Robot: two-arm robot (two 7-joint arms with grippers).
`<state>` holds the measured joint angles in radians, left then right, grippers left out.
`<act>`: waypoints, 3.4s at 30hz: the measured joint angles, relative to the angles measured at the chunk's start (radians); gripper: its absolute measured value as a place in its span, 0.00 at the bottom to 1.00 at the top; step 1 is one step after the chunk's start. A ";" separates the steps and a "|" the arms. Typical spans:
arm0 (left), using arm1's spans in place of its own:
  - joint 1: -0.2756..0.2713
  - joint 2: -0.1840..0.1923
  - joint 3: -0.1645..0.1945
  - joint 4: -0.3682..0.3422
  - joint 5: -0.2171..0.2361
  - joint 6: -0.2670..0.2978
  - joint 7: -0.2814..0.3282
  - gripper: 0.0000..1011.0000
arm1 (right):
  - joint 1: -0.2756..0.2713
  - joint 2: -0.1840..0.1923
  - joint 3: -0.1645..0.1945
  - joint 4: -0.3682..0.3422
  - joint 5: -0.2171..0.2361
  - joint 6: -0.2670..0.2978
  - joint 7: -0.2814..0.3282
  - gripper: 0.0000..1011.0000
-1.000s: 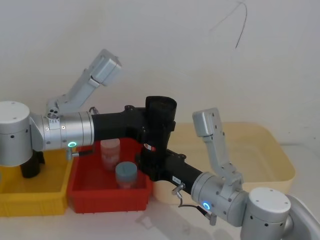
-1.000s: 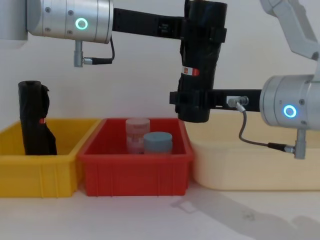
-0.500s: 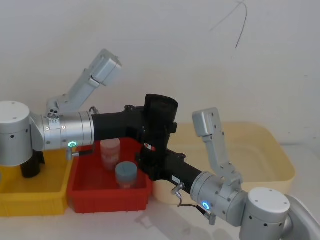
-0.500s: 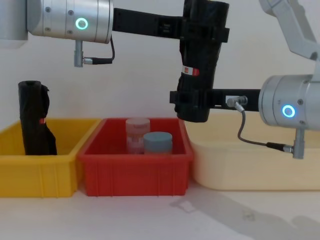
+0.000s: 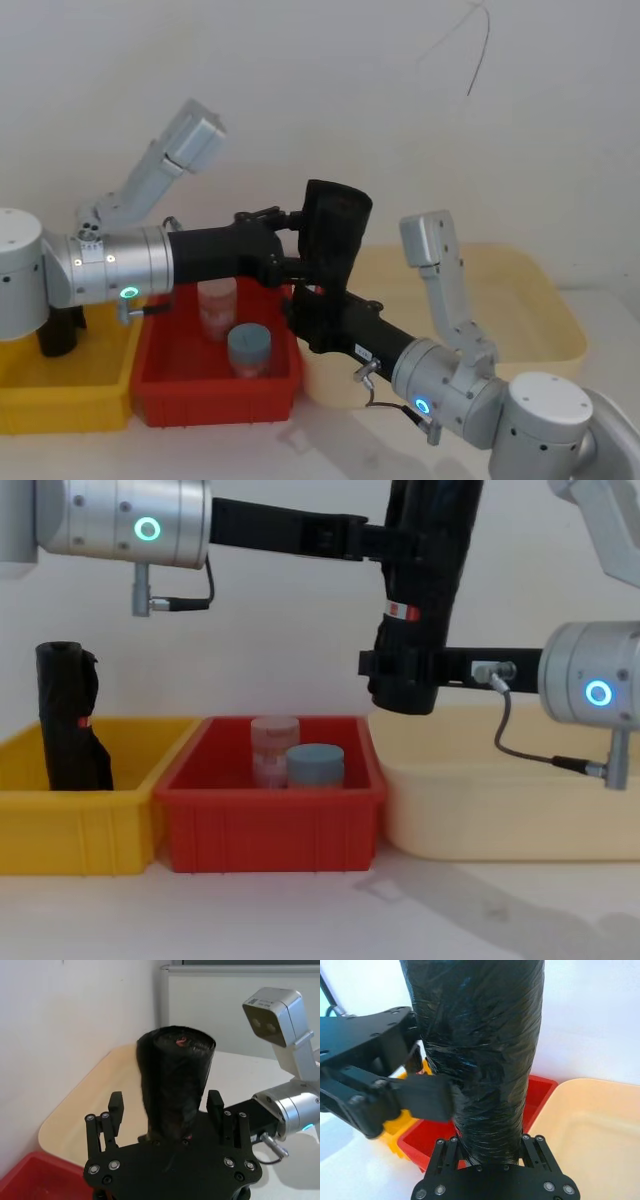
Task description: Pick up the garbage bag with the one hand and transfer it to the other hand.
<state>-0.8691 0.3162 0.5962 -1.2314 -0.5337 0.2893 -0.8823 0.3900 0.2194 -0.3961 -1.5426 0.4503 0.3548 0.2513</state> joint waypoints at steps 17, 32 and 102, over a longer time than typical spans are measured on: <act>0.128 0.103 -0.101 -0.140 -0.052 0.040 0.131 0.99 | 0.039 0.020 0.002 0.050 -0.012 0.072 -0.043 0.51; 0.249 0.184 -0.194 -0.213 -0.097 0.058 0.247 0.99 | 0.140 -0.022 0.002 0.200 -0.057 0.129 -0.117 0.58; 0.320 0.232 -0.247 -0.241 -0.123 0.063 0.315 0.99 | 0.095 0.011 -0.168 0.022 -0.209 0.147 -0.001 0.99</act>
<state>-0.5489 0.5483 0.3489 -1.4720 -0.6571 0.3519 -0.5678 0.4854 0.2305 -0.5642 -1.5205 0.2413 0.5017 0.2501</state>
